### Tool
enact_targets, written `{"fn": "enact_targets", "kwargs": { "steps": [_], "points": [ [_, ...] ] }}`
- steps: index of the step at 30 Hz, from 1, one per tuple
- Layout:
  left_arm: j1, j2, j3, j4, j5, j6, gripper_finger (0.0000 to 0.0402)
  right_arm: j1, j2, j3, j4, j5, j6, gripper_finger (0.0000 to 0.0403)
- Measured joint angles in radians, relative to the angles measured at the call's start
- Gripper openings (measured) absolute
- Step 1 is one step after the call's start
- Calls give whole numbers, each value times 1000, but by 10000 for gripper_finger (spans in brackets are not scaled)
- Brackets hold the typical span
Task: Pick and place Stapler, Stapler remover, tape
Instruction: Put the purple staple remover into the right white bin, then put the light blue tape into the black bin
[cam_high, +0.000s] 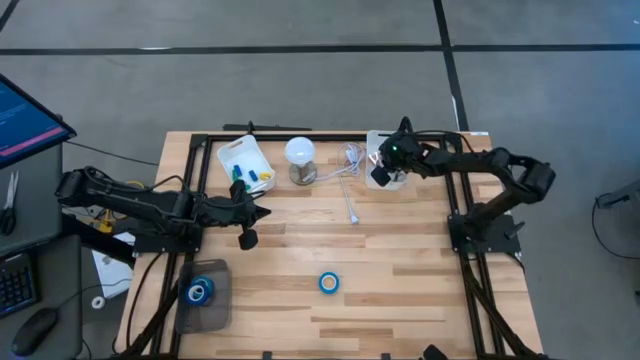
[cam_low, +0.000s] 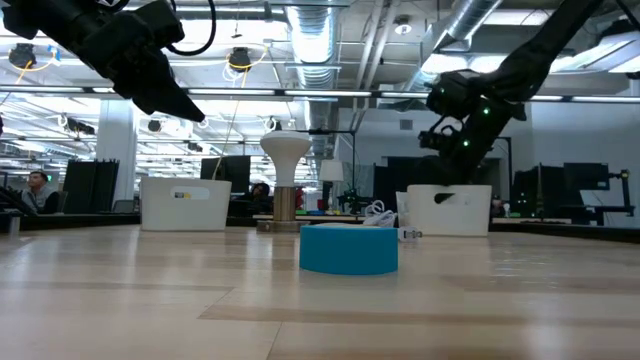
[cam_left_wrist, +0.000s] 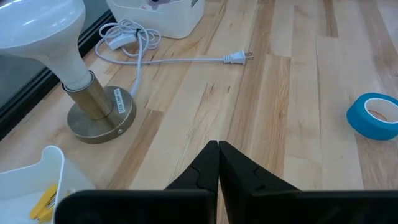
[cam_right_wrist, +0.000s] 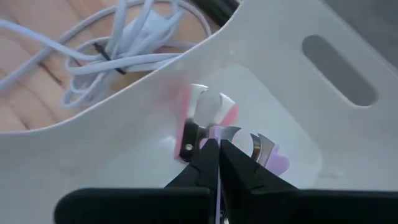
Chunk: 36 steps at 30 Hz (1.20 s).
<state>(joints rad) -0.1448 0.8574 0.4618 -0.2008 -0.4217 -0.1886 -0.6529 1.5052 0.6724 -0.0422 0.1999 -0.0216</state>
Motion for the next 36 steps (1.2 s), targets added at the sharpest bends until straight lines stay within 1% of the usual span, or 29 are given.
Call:
{"fn": "enact_targets", "kwargs": {
  "steps": [4,7,9,16,19,21,24,26,30,31,32,36],
  "points": [
    [0,0,0,0,0,0,2,-3,-4,-2,32,6,-4,1],
    [0,0,0,0,0,0,2,-2,-17,20,29,8,-8,12],
    [0,0,0,0,0,0,2,2,-25,42,26,8,-22,30],
    [0,0,0,0,0,0,2,27,-28,118,-56,7,-45,114],
    [0,0,0,0,0,0,2,55,-28,147,-96,6,-47,133],
    [0,0,0,0,0,0,2,84,-34,167,-125,-34,-49,135],
    [0,0,0,0,0,-1,2,145,-44,191,-162,-151,-60,120],
    [0,0,0,1,0,-3,2,192,-59,191,-177,-205,-64,97],
    [0,0,0,16,0,-3,2,297,-84,192,-209,-217,-97,21],
    [0,0,0,24,0,-3,2,323,-88,192,-219,-205,-114,11],
    [0,0,0,33,0,-3,2,350,-94,192,-224,-175,-119,9],
    [0,15,0,71,-1,-8,2,447,-112,191,-249,36,-105,2]
  ]
}}
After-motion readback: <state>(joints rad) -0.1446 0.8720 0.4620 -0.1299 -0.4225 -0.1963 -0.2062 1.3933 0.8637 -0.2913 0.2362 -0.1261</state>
